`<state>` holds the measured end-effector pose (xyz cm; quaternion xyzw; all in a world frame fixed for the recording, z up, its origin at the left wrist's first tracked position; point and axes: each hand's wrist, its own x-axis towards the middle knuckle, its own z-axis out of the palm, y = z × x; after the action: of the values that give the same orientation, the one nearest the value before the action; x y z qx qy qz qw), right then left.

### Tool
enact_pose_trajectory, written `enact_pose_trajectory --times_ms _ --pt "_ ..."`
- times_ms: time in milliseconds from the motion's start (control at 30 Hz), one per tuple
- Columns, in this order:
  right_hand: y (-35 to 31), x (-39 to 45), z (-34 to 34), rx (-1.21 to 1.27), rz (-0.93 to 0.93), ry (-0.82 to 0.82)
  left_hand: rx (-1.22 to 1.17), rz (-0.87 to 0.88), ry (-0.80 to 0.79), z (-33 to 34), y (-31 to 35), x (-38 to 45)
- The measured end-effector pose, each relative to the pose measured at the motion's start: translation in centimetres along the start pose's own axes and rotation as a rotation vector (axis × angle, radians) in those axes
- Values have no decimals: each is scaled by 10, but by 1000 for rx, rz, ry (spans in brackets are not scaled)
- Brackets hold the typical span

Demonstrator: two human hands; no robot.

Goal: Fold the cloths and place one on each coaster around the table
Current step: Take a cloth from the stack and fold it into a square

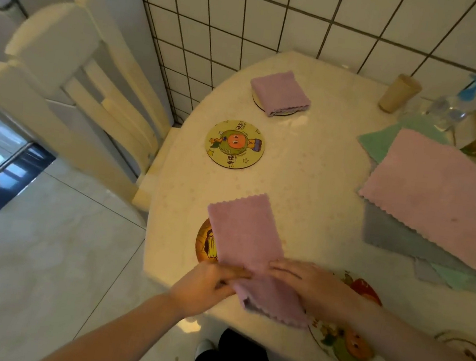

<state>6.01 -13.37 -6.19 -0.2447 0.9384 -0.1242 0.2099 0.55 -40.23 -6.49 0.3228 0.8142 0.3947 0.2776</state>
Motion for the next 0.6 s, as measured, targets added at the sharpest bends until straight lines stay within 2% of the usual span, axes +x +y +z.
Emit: enact_pose_trajectory --times_ms 67,133,200,267,400,500,600 --pt "3 10 -11 336 145 16 -263 -183 106 -11 7 9" --pt "2 24 -25 584 301 158 -533 -360 225 -19 5 20" --pt "2 40 -30 697 413 298 -715 -496 328 -22 6 23" --pt "7 61 -33 727 429 352 -840 -576 420 -25 3 31" --pt "11 85 -39 678 456 322 -833 -636 499 -25 -1 36" --pt "12 87 -38 638 453 326 -632 -616 522 -26 0 39" --pt "14 90 -37 606 480 326 -542 -623 533 -30 1 46"
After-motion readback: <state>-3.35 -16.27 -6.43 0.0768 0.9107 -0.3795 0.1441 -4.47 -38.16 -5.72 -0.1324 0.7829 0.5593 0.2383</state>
